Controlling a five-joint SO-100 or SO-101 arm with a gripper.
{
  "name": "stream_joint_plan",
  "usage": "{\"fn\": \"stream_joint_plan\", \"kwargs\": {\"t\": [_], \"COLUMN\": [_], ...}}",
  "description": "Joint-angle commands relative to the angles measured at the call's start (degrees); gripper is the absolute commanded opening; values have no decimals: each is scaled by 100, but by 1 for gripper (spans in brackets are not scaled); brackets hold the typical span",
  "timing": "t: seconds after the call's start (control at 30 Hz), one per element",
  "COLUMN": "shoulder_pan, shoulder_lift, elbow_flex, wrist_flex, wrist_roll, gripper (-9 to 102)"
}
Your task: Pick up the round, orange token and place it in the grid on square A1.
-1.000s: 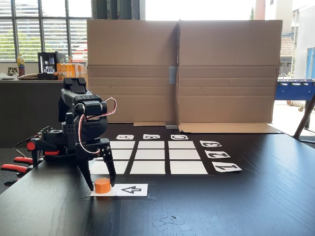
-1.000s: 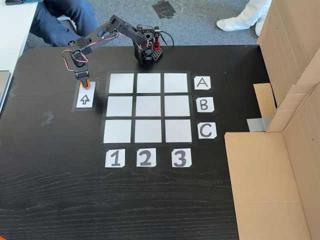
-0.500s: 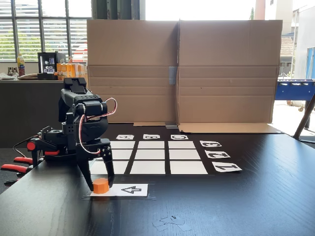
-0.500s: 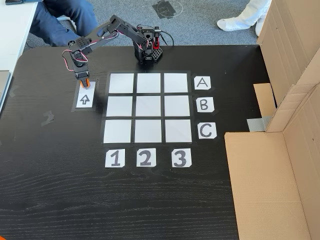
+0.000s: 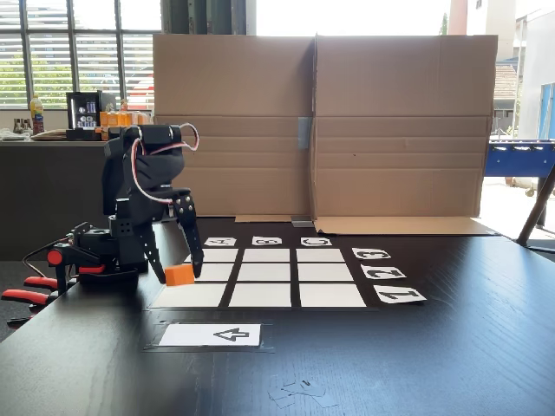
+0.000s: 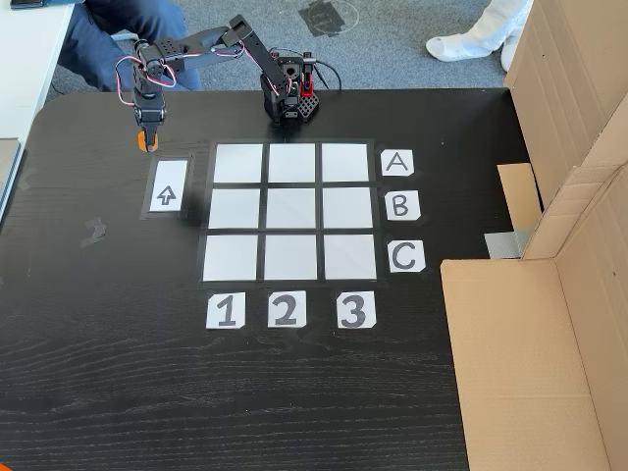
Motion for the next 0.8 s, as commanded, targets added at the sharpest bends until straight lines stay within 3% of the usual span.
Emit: {"fn": "stream_joint_plan", "kwargs": {"t": [0.0, 0.77], "shoulder_pan": [44, -888], "shoulder_lift": [967, 4597], "elbow_flex": [316, 4017], "wrist_flex": [0, 0], "wrist_roll": [18, 26], "gripper": [7, 7]}}
